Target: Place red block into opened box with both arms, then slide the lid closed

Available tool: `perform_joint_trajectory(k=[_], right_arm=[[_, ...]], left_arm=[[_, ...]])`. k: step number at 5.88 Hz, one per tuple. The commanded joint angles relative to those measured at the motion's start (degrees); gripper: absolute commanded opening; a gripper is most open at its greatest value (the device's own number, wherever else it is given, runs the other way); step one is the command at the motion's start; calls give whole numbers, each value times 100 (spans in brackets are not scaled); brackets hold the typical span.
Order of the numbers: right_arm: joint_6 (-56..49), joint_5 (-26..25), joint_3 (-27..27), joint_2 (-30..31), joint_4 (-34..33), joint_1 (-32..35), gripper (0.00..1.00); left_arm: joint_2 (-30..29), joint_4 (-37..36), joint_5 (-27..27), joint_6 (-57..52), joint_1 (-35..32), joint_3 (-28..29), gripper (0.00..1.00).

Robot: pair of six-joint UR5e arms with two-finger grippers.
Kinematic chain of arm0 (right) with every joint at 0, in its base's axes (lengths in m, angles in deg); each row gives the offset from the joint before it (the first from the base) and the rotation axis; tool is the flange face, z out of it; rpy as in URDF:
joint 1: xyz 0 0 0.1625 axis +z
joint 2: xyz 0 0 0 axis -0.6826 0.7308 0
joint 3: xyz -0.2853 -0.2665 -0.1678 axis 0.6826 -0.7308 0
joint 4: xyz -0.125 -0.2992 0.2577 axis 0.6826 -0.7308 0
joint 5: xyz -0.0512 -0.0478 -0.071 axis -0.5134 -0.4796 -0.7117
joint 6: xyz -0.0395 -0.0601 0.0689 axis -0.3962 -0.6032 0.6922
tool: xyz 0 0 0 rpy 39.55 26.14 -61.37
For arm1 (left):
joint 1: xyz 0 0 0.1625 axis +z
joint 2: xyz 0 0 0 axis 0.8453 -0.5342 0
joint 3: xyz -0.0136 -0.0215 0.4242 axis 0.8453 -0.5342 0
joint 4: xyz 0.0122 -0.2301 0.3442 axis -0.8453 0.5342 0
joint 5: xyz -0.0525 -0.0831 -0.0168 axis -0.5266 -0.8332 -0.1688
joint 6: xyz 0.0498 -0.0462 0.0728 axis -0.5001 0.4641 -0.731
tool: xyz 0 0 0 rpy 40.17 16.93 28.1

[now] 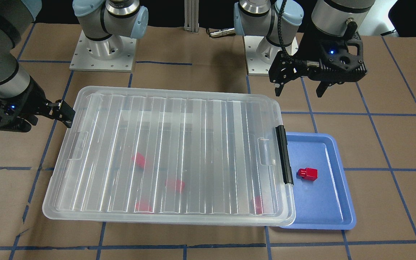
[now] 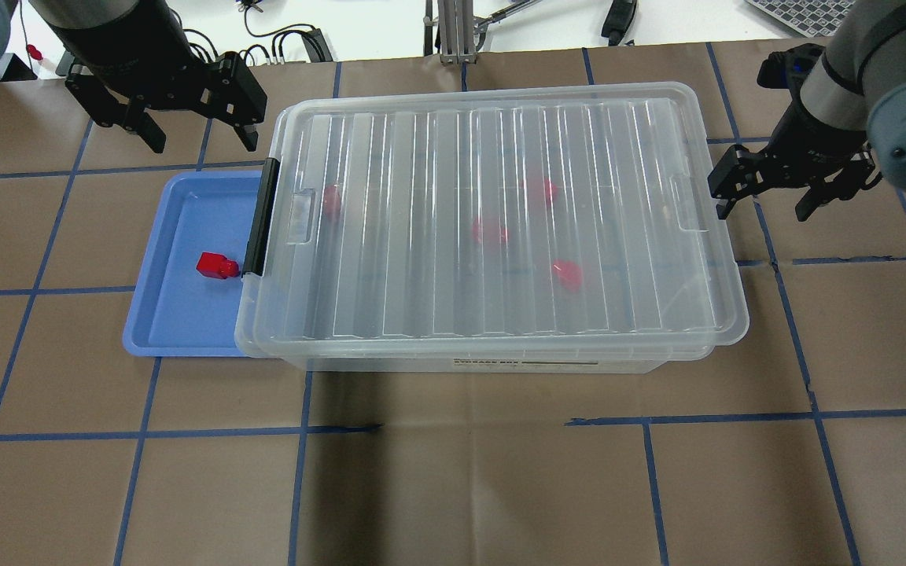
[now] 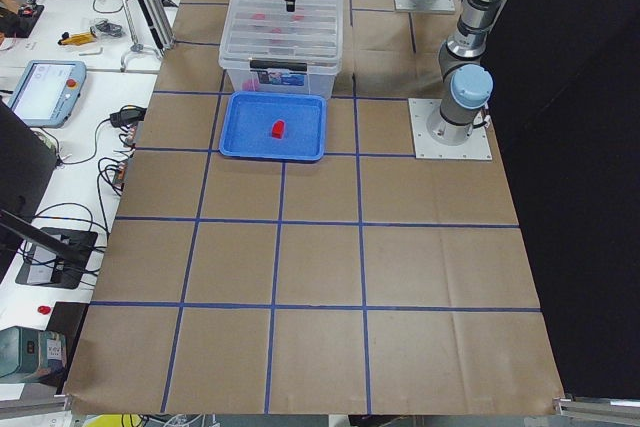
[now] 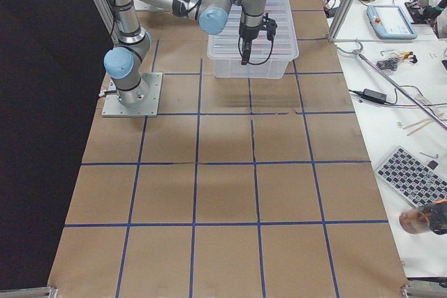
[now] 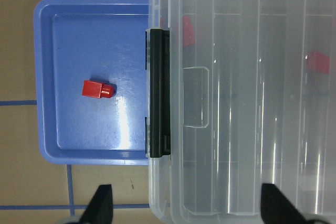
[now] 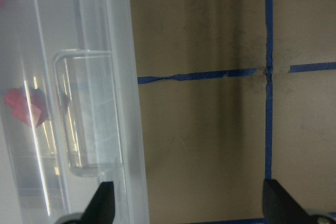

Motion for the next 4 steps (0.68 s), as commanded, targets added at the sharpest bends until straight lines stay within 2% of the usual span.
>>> perform_joint_trajectory(k=[1,4], right_arm=[[-219,261,307,-45,-421,8,100],[-238,174,308,-124,-518,-1,100]], left_arm=[[0,0,0,0,0,0,98],[0,0,0,0,0,0,98]])
